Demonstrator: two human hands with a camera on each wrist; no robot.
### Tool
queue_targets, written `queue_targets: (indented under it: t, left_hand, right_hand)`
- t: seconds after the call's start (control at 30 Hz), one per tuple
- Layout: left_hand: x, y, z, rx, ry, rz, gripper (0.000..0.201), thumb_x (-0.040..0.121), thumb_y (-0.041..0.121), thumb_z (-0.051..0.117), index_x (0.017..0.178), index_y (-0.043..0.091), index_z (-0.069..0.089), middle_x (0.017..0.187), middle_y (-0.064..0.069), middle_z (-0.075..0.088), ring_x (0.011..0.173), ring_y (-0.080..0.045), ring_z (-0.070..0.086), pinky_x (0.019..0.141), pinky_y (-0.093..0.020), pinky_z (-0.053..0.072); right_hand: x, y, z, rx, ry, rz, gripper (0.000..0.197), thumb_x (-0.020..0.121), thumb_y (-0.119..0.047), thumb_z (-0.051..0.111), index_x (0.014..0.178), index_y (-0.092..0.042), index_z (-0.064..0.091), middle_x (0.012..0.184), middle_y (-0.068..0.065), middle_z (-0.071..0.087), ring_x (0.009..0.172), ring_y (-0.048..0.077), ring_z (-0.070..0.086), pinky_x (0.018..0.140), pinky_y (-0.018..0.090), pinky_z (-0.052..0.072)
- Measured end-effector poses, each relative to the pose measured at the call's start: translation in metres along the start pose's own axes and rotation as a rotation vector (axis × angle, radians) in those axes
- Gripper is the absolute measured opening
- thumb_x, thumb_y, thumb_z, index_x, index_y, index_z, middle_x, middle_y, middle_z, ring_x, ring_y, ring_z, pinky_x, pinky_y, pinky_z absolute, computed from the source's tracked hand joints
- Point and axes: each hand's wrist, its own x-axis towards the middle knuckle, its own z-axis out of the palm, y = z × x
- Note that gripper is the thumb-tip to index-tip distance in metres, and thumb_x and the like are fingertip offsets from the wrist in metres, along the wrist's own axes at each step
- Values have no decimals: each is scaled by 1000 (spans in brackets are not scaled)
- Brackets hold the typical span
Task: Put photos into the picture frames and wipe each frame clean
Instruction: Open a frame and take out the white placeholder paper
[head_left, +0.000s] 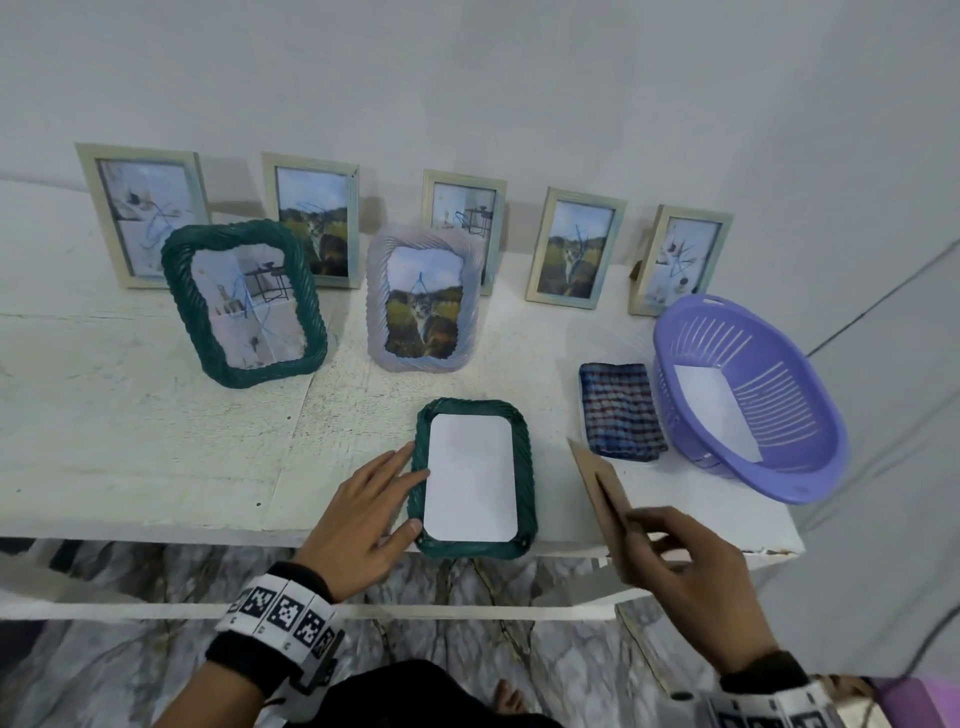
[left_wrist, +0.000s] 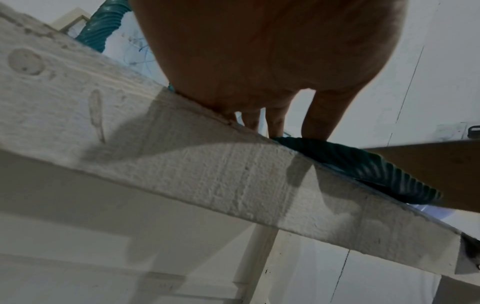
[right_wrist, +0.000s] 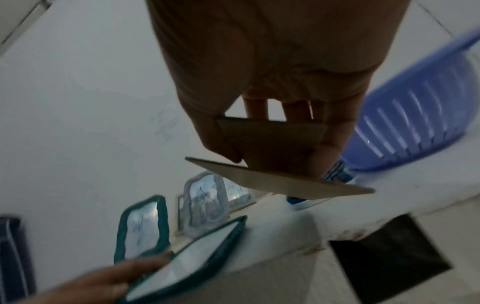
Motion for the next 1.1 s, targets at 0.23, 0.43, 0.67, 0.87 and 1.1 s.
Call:
queue_targets:
  t: [0.23,0.43,0.67,0.87,1.1]
  left_hand:
    - [1,-1,1,-12,12,12,62,94,62,25,147,30,33,161,12,9,146,-11,9,115,-36,17]
    - [0,-2,0,-27,7,6,65,93,67,21,147,33,31,161,14,7,146,-9,7,114,-36,17]
    - [0,-3,1,-33,12,6,66,92,69,20,147,34,31,160,15,7,146,-7,7,114,-36,17]
    - [1,-3,1,-39,12,2,65,92,68,22,147,35,31,160,17,6,146,-4,5,114,-35,16]
    - [1,-2,2,-39,5,-8,60,93,61,28,147,36,29,160,19,3,146,-5,3,115,-35,16]
  right_hand:
    - [-5,26,29,-536,55,-44,39,74,-24,72,113,-30,66,76,4,58,72,30,49,59,38,49]
    - [23,31,53,-608,62,-35,23,78,-21,69,100,-14,66,87,14,62,74,33,51,64,38,49]
    - [54,27,61,-577,80,3,24,84,-25,66,105,-13,66,99,16,62,86,35,51,67,38,47]
    - [58,18,59,-617,32,57,42,84,-35,62,122,-18,59,110,17,59,92,37,51,73,40,48]
    - [40,-39,92,-467,-14,-435,40,85,-44,48,106,-15,66,113,8,62,100,28,55,80,38,52]
